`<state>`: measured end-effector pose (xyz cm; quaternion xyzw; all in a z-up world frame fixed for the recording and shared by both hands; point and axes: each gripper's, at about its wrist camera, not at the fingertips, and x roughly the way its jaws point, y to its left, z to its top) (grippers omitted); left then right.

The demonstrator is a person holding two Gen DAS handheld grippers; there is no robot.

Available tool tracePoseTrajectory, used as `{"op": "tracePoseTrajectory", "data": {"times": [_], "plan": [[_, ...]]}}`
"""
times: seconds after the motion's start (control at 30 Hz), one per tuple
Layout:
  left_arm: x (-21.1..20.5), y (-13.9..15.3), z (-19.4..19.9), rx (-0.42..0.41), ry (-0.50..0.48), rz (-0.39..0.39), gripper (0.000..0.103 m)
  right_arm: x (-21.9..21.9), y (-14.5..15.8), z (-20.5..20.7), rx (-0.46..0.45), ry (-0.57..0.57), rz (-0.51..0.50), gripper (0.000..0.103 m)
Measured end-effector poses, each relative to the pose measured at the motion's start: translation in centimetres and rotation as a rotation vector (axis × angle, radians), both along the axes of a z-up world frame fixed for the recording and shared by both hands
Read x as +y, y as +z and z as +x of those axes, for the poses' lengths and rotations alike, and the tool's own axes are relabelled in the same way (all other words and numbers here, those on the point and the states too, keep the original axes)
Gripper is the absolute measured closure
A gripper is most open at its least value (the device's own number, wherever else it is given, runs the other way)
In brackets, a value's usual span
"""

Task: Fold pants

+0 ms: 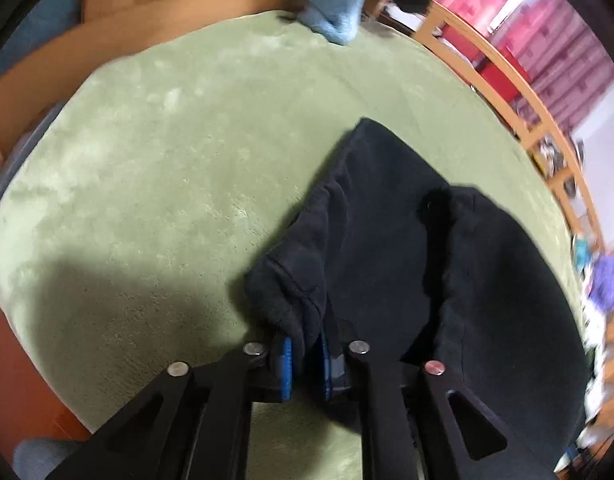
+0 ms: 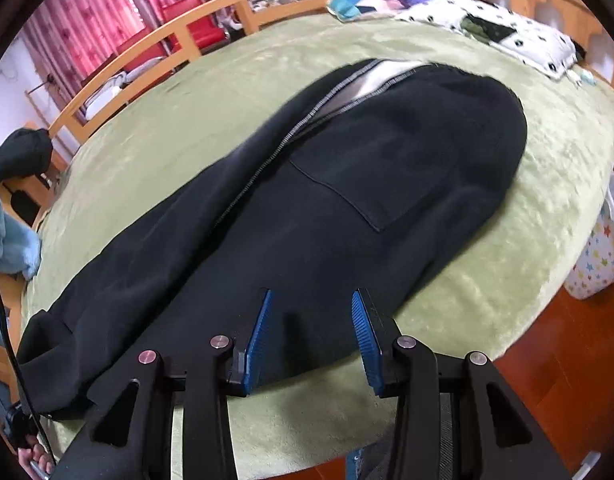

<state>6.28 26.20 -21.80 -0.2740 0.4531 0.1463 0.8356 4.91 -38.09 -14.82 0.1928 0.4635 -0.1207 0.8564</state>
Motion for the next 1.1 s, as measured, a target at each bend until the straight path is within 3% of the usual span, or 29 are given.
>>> {"op": "tracePoseTrajectory", "data": {"times": [0.1,0.2,0.3,0.33,0.4,0.57,0.67,0.7,0.73,0.8,0.93,1.1], "plan": [[-1.2,1.8,-1.4,0.023,-0.028,0.060,0.071,0.1,-0.2,0.5,0.002,0.029,0.032,0.061],[-3.4,3.7,-3.3,0.008,-0.119,0.107,0.069,0.6,-0.4,0.9,-0.011,0.057,0.043,0.061],[-5.4,4.5,-4.8,-0.026,-0.197,0.093,0.068,0.8,-1.0,1.2,-0.012,0.071,0.072,0.061],[-6.0,4.5,-5.0,-0.034,-0.220,0.088,0.057,0.8,-1.1,1.3,-0.012,0.076,0.081,0.061],[-7.9,3.9,-5.0,-0.030,-0.257,0.135,0.047,1.1,-1.4,1.5,-0.009,0.093,0.097,0.061],[-10.2,3.2,-3.2,-0.037,-0.241,0.244,0.047,1.2,-1.7,1.6,0.000,0.107,0.095,0.061],[-11.6,3.4,-0.8,-0.015,-0.299,0.315,0.047,0.6,-1.7,1.4,0.001,0.093,0.126,0.061],[-11.8,3.8,-0.3,-0.018,-0.309,0.332,0.062,0.4,-1.7,1.4,0.001,0.090,0.128,0.061],[-11.7,4.7,0.0,-0.052,-0.328,0.330,0.079,0.3,-1.7,1.2,0.000,0.086,0.127,0.061],[-11.2,6.7,0.3,-0.106,-0.352,0.270,0.083,0.2,-1.8,1.1,0.000,0.075,0.120,0.061],[-9.5,11.1,2.3,-0.207,-0.309,0.204,0.084,-0.6,-1.9,1.4,-0.001,0.052,0.129,0.061],[-10.0,15.4,9.1,-0.315,-0.281,0.152,0.084,-0.6,-1.9,2.4,-0.009,0.038,0.143,0.061]]}}
